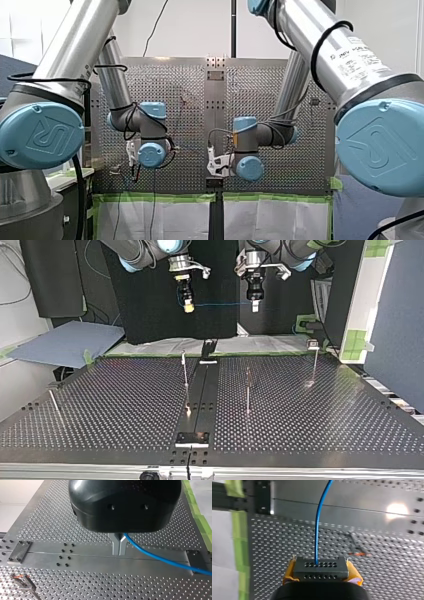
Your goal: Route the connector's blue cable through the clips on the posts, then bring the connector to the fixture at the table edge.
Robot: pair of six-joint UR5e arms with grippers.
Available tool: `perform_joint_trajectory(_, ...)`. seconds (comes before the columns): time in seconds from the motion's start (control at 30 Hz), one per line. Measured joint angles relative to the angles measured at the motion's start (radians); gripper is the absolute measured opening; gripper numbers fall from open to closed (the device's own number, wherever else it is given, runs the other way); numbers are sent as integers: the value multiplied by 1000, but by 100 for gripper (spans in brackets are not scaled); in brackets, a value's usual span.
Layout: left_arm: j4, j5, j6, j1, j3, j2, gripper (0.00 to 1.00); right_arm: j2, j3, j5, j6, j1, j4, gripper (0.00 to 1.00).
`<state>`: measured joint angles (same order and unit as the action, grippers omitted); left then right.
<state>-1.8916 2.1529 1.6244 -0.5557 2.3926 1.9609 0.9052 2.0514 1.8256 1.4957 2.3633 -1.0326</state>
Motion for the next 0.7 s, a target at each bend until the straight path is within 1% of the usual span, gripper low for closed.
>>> perform_joint_trajectory(0.13, 0, 0, 0, 0, 0, 0, 0, -29, 0, 0, 0, 0, 0, 0)
perform_joint_trajectory(0.47, 5, -5, 5, -5, 2, 5, 0, -39, -1, 0, 2, 0, -1, 0)
perform_joint_trajectory(0.6, 24, -28, 25, -28, -8, 26, 0, -54, -23, -1, 21, 4, 9, 0)
perform_joint_trajectory(0.7, 20, -49, 43, -48, -14, 26, 0, -47, -38, -2, 32, 8, 29, 0)
